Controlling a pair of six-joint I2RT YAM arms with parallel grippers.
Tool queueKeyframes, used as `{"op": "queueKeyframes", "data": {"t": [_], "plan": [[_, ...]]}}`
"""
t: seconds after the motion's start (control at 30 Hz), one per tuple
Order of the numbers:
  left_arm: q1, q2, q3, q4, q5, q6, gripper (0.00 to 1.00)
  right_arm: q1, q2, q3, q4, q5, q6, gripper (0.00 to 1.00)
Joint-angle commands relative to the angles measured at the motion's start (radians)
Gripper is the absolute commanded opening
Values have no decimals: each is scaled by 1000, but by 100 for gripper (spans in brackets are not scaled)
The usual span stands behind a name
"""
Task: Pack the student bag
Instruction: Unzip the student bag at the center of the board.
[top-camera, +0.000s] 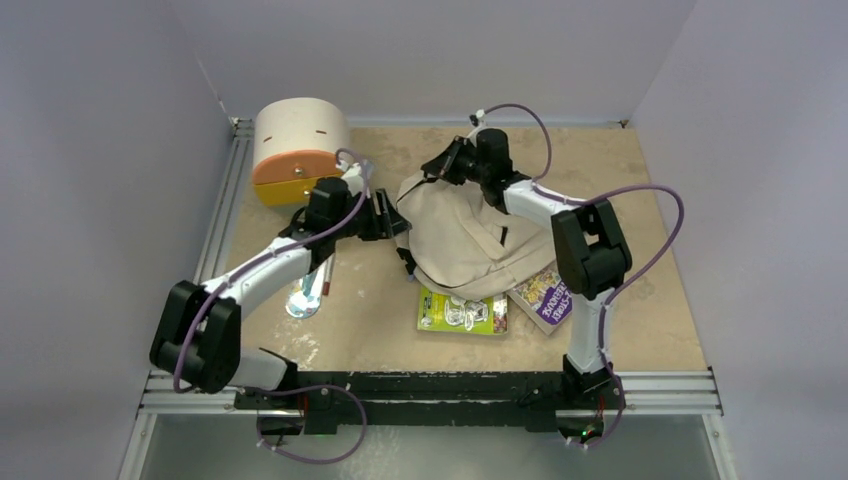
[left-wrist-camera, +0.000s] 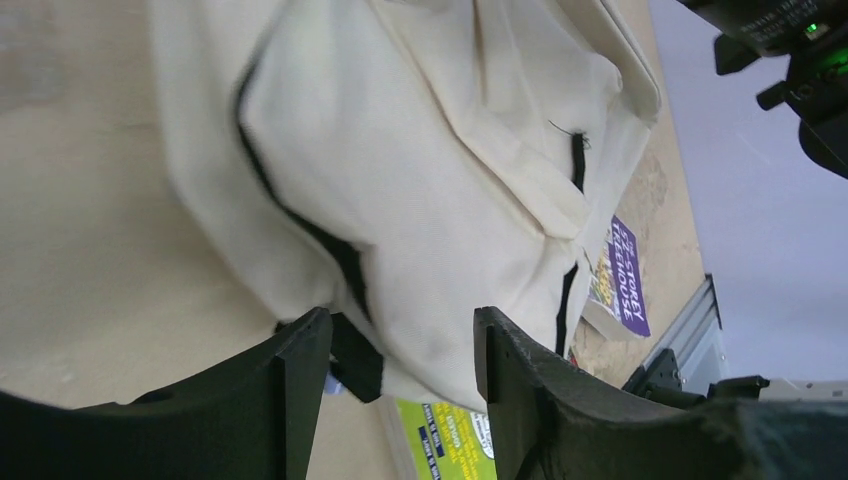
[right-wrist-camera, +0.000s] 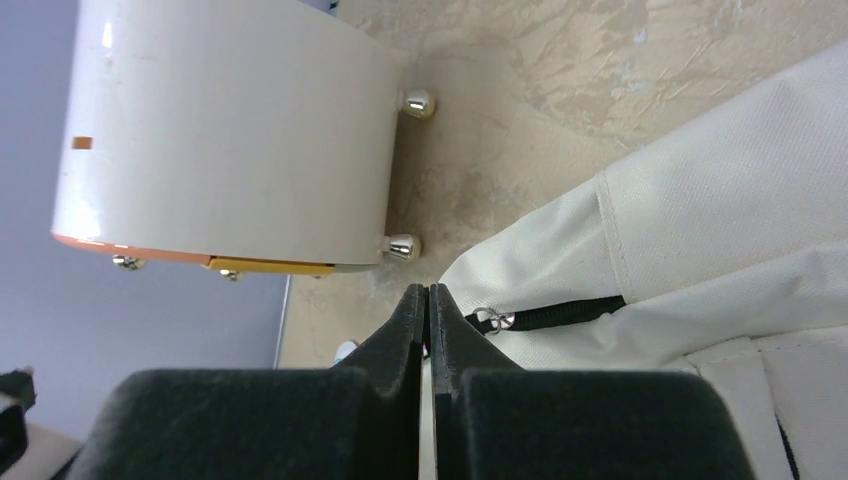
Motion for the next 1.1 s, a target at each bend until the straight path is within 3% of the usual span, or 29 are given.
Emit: {"op": "queueKeyframes", "data": {"t": [0.0, 0.27, 0.5, 0.6, 0.77, 0.9, 1.07], "plan": [[89, -98, -32, -28, -48, -3, 54, -19, -82, -7, 34, -65, -26, 0], [140, -83, 78, -13, 10, 79, 54, -39, -136, -10, 34, -145, -69, 0], [139, 39, 199, 115, 185, 218, 52, -50, -156, -14, 12, -194, -87, 0], [135, 96, 242, 164, 187, 257, 52, -57, -166, -17, -13, -175, -90, 0], [89, 93, 8, 687, 127, 361, 50, -82, -185, -19, -70, -116, -73, 0], [-1, 136, 25, 717, 57, 588, 45, -86, -178, 14, -113, -121, -72, 0], [-14, 226, 72, 801, 129, 652, 43, -87, -183, 35, -129, -120, -72, 0]]}}
